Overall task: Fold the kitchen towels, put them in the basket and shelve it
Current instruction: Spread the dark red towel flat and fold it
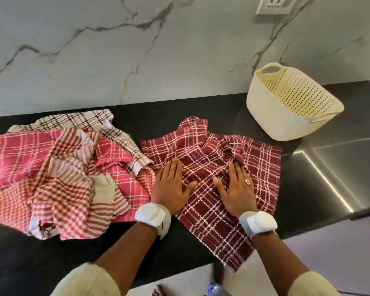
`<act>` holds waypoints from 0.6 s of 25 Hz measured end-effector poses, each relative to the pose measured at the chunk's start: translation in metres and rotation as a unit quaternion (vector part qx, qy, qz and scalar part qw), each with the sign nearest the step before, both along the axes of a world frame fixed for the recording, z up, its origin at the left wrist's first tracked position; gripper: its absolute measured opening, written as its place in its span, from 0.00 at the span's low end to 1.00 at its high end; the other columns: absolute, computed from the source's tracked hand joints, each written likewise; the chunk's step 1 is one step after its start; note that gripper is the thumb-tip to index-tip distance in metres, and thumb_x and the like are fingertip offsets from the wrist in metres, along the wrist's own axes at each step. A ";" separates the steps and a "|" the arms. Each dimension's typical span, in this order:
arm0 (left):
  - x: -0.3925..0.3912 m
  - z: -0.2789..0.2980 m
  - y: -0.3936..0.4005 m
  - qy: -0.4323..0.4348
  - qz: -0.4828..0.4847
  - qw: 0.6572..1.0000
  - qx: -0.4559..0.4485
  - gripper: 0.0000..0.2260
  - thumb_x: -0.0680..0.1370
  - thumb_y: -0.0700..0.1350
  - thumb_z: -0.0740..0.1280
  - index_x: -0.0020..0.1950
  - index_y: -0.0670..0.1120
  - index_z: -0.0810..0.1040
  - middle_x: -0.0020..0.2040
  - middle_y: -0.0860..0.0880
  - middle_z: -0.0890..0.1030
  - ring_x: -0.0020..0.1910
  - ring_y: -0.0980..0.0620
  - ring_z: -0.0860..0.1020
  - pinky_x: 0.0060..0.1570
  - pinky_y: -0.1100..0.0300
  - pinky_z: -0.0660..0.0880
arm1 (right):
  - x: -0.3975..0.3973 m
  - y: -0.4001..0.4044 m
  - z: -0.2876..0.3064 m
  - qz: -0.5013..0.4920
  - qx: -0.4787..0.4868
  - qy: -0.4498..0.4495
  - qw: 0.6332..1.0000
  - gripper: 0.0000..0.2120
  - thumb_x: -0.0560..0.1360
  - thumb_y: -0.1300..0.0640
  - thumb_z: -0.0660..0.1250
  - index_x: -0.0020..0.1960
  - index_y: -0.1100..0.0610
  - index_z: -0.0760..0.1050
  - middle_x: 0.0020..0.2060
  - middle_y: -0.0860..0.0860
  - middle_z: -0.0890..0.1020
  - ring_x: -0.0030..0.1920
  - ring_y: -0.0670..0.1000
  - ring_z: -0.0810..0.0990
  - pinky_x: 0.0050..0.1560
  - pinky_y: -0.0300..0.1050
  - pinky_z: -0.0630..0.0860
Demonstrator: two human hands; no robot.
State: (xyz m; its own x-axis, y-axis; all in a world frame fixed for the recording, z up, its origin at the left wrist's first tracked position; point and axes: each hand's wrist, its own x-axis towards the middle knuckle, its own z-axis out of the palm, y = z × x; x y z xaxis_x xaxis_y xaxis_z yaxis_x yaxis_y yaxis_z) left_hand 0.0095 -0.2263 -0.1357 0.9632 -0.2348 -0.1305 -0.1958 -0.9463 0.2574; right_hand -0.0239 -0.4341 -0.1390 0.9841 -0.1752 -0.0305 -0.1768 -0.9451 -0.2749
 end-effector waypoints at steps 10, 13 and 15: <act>0.032 0.015 0.001 -0.014 -0.061 0.985 -0.158 0.29 0.80 0.63 0.53 0.78 0.53 0.52 0.79 0.53 0.54 0.78 0.50 0.49 0.75 0.51 0.49 | 0.046 -0.035 0.035 -0.040 0.127 -0.141 0.981 0.30 0.78 0.33 0.48 0.65 0.53 0.73 0.63 0.52 0.77 0.64 0.56 0.74 0.65 0.56 0.66; 0.041 0.005 0.004 0.024 -0.008 0.994 -0.109 0.34 0.79 0.66 0.48 0.79 0.51 0.43 0.79 0.51 0.46 0.78 0.49 0.43 0.74 0.51 0.42 | 0.060 -0.051 0.018 0.037 0.125 0.064 0.989 0.42 0.73 0.26 0.39 0.78 0.49 0.52 0.78 0.48 0.53 0.78 0.50 0.49 0.77 0.53 0.44; 0.044 0.001 0.010 0.026 0.083 0.992 -0.091 0.36 0.79 0.66 0.47 0.79 0.48 0.40 0.79 0.49 0.43 0.78 0.48 0.41 0.73 0.50 0.41 | 0.068 -0.070 0.007 0.020 0.061 0.083 0.994 0.46 0.69 0.24 0.33 0.79 0.50 0.45 0.78 0.48 0.45 0.78 0.51 0.41 0.75 0.52 0.35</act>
State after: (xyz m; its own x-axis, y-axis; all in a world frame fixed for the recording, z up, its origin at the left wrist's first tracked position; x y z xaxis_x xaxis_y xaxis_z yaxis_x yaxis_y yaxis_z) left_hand 0.0537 -0.2160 -0.1343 0.9838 -0.0979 -0.1504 -0.0235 -0.9011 0.4331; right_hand 0.0444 -0.5038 -0.1316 0.9697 -0.1206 -0.2124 -0.1921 -0.9137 -0.3582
